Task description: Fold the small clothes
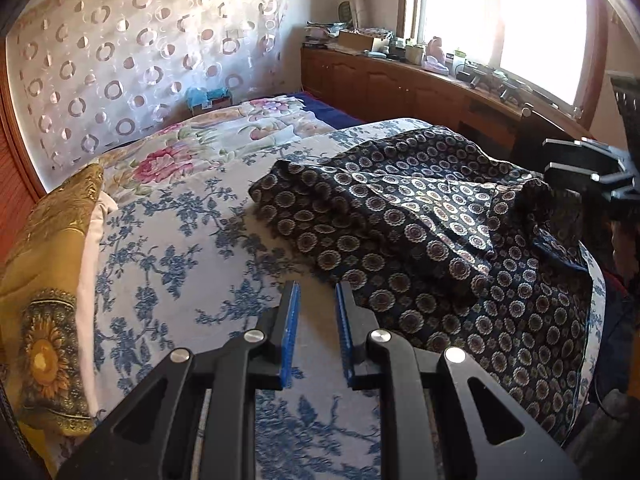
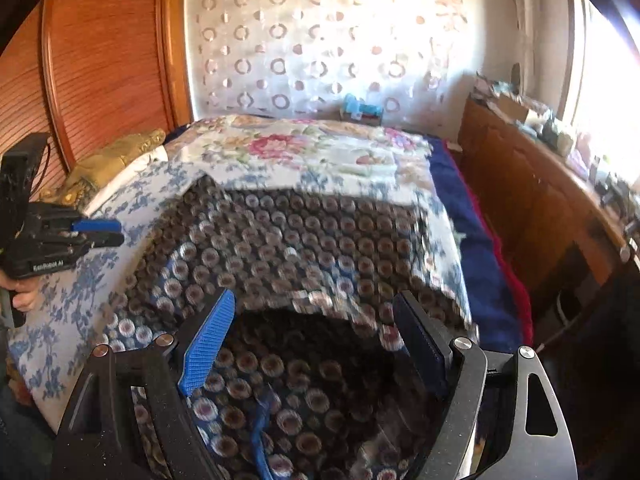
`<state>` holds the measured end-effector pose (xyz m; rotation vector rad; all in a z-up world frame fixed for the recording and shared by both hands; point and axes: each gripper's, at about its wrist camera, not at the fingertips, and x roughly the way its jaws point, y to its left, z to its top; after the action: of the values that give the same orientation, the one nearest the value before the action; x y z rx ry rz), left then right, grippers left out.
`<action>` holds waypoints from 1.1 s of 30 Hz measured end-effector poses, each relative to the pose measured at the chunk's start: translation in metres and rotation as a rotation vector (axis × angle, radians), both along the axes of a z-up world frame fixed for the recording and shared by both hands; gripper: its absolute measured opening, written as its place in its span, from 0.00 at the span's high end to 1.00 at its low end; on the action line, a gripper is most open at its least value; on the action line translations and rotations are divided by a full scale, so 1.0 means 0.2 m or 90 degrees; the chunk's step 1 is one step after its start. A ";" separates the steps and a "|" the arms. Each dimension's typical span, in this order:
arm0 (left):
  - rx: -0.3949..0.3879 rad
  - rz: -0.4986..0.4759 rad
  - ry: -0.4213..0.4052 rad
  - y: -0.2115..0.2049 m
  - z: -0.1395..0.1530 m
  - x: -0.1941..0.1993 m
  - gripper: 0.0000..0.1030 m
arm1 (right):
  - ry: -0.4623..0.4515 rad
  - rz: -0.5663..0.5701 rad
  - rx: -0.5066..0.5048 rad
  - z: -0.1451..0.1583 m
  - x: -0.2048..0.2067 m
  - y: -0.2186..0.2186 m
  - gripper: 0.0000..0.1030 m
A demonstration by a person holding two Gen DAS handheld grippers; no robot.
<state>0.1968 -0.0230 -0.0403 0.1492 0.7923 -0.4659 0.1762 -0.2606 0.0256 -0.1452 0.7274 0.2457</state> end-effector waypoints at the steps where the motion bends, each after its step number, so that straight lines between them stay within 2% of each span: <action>1: -0.002 0.000 -0.001 0.01 0.00 0.00 0.84 | -0.003 0.000 0.000 0.02 0.01 0.01 0.19; 3: -0.010 0.001 -0.001 0.02 0.00 0.01 0.84 | -0.011 0.001 -0.009 0.05 0.02 0.03 0.19; 6: -0.017 0.000 -0.003 0.04 0.01 0.02 0.84 | -0.024 -0.011 -0.056 0.09 0.02 0.05 0.19; 11: -0.022 -0.002 -0.006 0.06 0.01 0.02 0.84 | -0.019 -0.067 -0.095 0.13 0.01 -0.06 0.19; 14: -0.024 -0.002 -0.005 0.06 0.00 0.03 0.84 | -0.021 -0.103 -0.084 0.16 -0.03 -0.15 0.19; 17: -0.027 -0.001 -0.001 0.07 -0.01 0.04 0.83 | -0.023 -0.104 -0.060 0.18 -0.05 -0.17 0.19; 24: -0.026 0.004 -0.002 0.07 -0.02 0.02 0.84 | 0.014 -0.005 -0.021 0.08 0.03 0.06 0.19; 29: -0.027 0.014 -0.005 0.10 -0.02 0.00 0.84 | 0.075 0.093 -0.001 -0.10 0.11 0.33 0.19; 33: -0.031 0.023 0.001 0.14 -0.03 0.00 0.84 | 0.121 0.154 -0.012 -0.24 0.16 0.50 0.24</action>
<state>0.1970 0.0042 -0.0465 0.0890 0.7828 -0.4508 0.2084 -0.1597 -0.0215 -0.2307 0.9019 0.4883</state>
